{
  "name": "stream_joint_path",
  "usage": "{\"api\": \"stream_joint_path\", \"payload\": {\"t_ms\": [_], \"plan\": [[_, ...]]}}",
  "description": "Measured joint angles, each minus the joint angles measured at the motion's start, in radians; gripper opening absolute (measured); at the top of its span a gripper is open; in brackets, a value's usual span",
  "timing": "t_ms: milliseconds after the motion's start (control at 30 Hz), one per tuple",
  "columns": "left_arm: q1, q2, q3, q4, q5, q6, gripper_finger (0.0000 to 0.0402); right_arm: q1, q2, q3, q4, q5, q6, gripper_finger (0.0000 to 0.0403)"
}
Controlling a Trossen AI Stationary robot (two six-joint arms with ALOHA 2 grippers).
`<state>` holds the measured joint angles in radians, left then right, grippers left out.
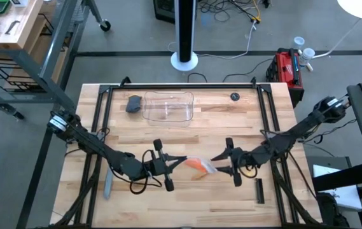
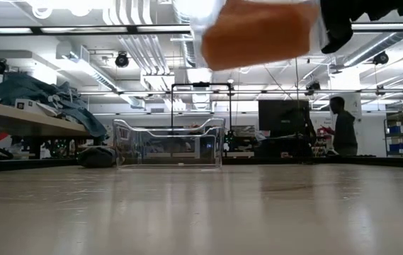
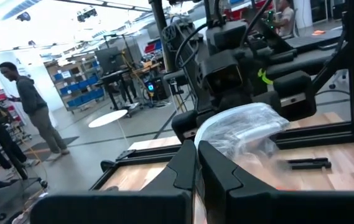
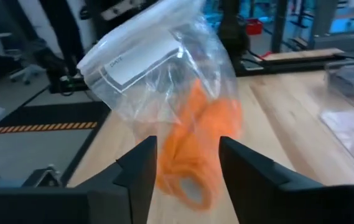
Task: Roll bandage
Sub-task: Put the zip bag into the transparent bin
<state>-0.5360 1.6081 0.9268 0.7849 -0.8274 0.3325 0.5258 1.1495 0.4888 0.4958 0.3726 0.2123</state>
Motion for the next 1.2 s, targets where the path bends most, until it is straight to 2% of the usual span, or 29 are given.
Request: {"api": "stream_joint_path", "payload": {"t_ms": [300,433,533,733,967,1200], "plan": [[-0.002,0.000,0.000,-0.004,-0.007,-0.009,0.0000,0.011,-0.001,0.121,-0.231,0.004,0.039,0.0178],[-0.005,0.000,0.000,-0.022,-0.099,-0.008,0.0000,0.011,-0.001,0.188,-0.426,0.048,0.118,0.0178],[-0.012,0.000,0.000,-0.048,-0.127,-0.015,0.0000,0.011,-0.001,0.219,-0.506,0.048,0.149,0.0179],[-0.026,0.000,0.000,-0.077,-0.185,-0.025,0.0000,0.020,-0.001,0.220,-0.512,0.052,0.158,0.0179],[-0.030,0.000,0.000,-0.077,-0.158,-0.025,0.0000,0.020,0.026,0.210,-0.517,0.192,0.135,0.0178],[-0.043,0.000,0.000,-0.076,-0.149,-0.028,0.0000,0.020,0.091,0.195,-0.380,0.203,0.100,0.0178]]}}
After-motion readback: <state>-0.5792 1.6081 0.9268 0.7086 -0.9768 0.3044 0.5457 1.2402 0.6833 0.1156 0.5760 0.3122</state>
